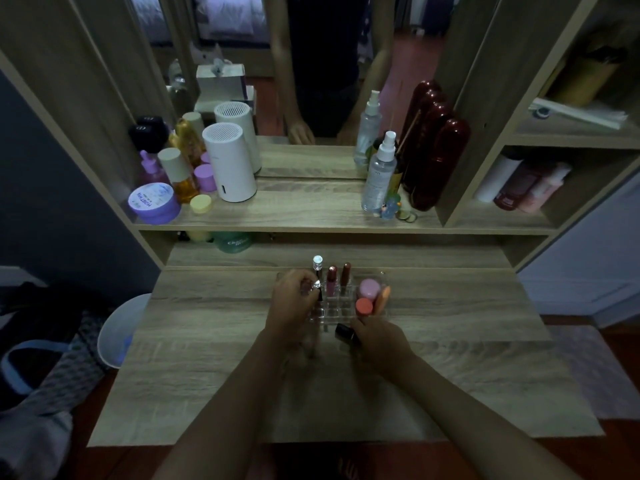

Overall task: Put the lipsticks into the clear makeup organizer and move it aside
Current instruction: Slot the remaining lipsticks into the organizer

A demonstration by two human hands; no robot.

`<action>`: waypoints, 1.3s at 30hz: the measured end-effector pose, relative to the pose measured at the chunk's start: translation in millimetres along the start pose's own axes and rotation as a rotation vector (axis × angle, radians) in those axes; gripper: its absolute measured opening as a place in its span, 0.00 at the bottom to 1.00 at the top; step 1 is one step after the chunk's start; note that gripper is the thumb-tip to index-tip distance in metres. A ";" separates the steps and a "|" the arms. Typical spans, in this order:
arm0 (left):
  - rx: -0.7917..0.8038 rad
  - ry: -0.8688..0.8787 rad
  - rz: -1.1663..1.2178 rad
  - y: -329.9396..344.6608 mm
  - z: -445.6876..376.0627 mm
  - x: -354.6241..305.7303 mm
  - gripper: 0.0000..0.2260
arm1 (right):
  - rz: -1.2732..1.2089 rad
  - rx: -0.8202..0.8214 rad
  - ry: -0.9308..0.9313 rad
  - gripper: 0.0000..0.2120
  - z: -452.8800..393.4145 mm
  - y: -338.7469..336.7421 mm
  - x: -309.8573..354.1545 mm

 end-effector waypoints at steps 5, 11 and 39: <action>-0.004 0.019 -0.011 5.7 -2.0 1.1 0.06 | -0.062 -0.011 0.045 0.16 2.6 -0.9 -3.4; 0.002 0.046 -0.002 6.3 -1.8 -1.5 0.07 | -0.314 -0.238 0.044 0.08 -19.2 -61.8 5.5; 0.096 0.035 -0.041 14.6 -3.2 4.5 0.09 | -0.163 -0.159 0.082 0.14 -70.7 -54.1 20.0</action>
Point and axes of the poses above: each hand's wrist, its own z-axis away from the middle knuckle, its own y-axis out of the palm, x = y × z, the point moved 10 cm from there along -z, towards the middle knuckle, and after that the axes turned 15 degrees about -x, right-handed, at the moved point
